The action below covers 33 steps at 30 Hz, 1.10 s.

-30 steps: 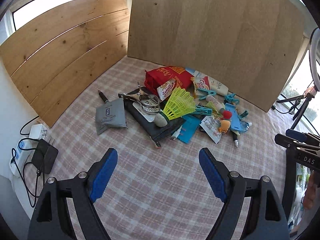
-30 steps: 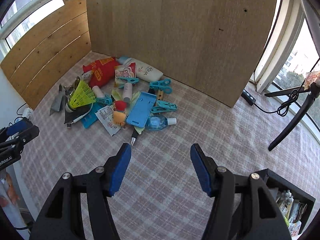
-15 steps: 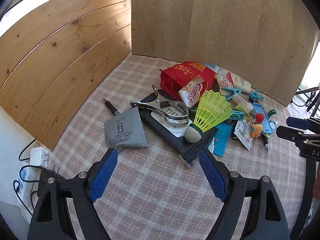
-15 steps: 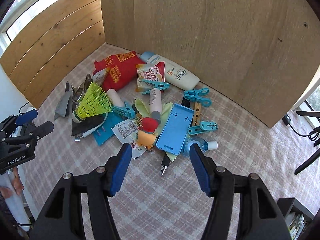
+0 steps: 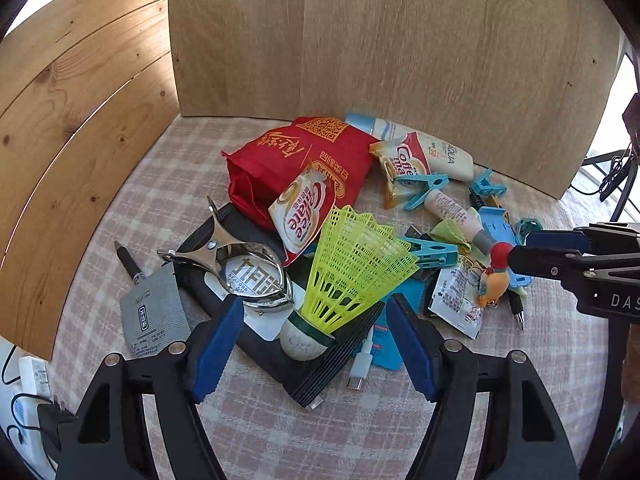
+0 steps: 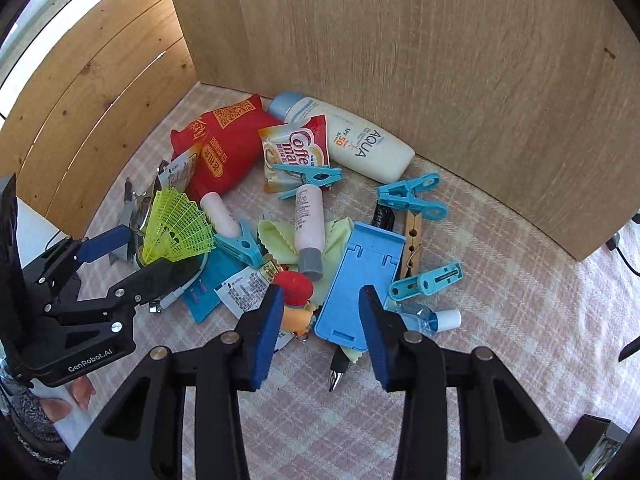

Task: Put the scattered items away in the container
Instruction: 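Return the right gripper to the pile and reach for the red ball toy, then grasp the red ball toy with the right gripper while the left grasps the yellow shuttlecock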

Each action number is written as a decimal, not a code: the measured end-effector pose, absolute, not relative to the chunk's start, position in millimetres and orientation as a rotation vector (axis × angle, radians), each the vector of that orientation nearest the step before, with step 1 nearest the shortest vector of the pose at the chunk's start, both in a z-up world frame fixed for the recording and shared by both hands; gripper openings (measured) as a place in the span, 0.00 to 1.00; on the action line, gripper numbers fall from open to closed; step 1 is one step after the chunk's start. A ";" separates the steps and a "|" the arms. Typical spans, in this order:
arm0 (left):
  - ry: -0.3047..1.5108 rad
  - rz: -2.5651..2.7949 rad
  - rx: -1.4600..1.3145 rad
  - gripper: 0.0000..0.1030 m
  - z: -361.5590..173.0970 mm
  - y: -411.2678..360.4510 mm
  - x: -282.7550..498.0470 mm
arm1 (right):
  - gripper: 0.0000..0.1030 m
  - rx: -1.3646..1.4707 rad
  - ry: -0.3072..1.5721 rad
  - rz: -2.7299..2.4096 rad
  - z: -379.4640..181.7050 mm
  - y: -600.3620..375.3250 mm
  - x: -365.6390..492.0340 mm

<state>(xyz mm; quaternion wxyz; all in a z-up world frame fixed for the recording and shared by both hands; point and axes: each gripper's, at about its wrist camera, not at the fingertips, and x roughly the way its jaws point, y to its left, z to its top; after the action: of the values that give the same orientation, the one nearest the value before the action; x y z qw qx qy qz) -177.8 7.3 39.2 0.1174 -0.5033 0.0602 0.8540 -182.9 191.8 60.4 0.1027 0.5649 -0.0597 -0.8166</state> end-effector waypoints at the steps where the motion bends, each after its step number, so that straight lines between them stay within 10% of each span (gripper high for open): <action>1: 0.181 2.496 -1.471 0.68 38.2 9.5 -178.9 | 0.37 1.672 -0.174 -2.405 58.8 189.7 -184.4; 12: 0.124 2.451 -1.514 0.44 23.0 14.1 -188.6 | 0.36 1.736 -0.113 -2.402 44.6 171.6 -200.0; 17: 0.085 2.444 -1.507 0.32 25.0 12.2 -187.0 | 0.21 1.743 -0.159 -2.390 44.6 171.7 -197.3; 33: -0.020 2.497 -1.397 0.31 75.7 -13.7 -147.1 | 0.20 1.615 -0.335 -2.449 95.5 206.7 -152.2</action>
<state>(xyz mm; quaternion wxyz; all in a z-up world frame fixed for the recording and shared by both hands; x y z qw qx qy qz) -147.1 -13.7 75.7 0.1400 -0.4834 -0.0071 0.8641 -152.2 206.7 95.5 0.0943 0.5445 -0.1130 -0.8258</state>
